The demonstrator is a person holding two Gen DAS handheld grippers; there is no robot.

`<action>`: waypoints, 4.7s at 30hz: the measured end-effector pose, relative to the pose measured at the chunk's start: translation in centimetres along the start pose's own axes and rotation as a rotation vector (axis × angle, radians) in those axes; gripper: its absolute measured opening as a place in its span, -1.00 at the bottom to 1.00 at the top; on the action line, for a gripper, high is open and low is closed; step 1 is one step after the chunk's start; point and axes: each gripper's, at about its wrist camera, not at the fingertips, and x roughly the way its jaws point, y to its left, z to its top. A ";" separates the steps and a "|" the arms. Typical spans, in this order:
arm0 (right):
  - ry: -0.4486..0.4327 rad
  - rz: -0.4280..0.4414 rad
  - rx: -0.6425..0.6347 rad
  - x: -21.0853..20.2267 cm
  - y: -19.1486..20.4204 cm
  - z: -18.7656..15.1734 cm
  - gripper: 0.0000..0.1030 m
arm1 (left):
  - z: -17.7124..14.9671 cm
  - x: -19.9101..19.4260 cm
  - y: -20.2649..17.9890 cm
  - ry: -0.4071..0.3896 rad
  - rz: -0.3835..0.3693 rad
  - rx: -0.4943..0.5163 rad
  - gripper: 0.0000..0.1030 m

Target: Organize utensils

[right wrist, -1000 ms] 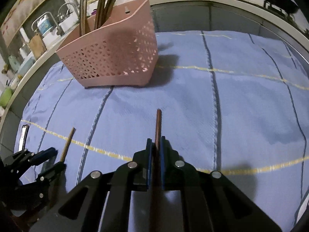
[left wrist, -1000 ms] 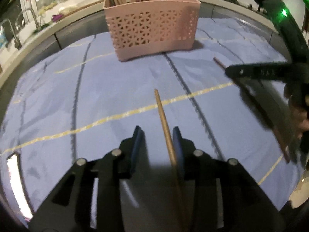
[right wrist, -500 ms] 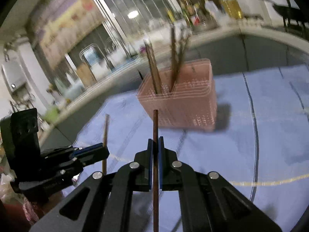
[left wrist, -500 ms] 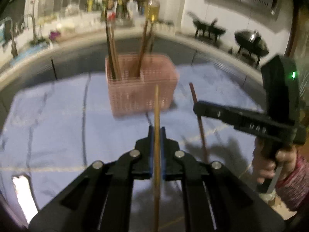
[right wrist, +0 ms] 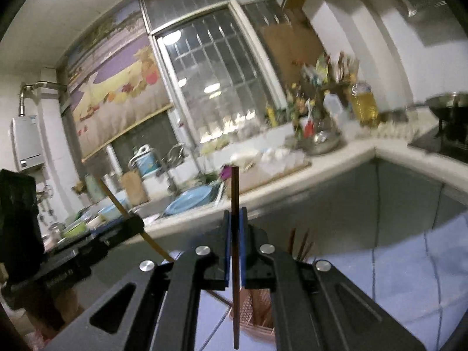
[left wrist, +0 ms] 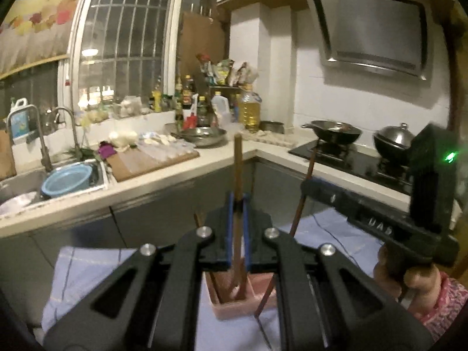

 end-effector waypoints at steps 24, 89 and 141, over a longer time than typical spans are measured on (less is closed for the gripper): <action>0.165 -0.022 0.086 4.8 -2.9 -5.4 -0.31 | -5.7 4.6 1.8 0.155 0.081 -0.104 -0.59; 0.141 -0.120 0.175 -13.3 3.2 -19.0 -0.05 | -21.2 -5.7 -3.6 0.249 0.342 -0.009 -0.06; 0.050 -0.388 0.081 -1.8 -4.2 -23.4 -0.06 | -24.1 8.3 -0.2 0.298 0.325 -0.042 0.56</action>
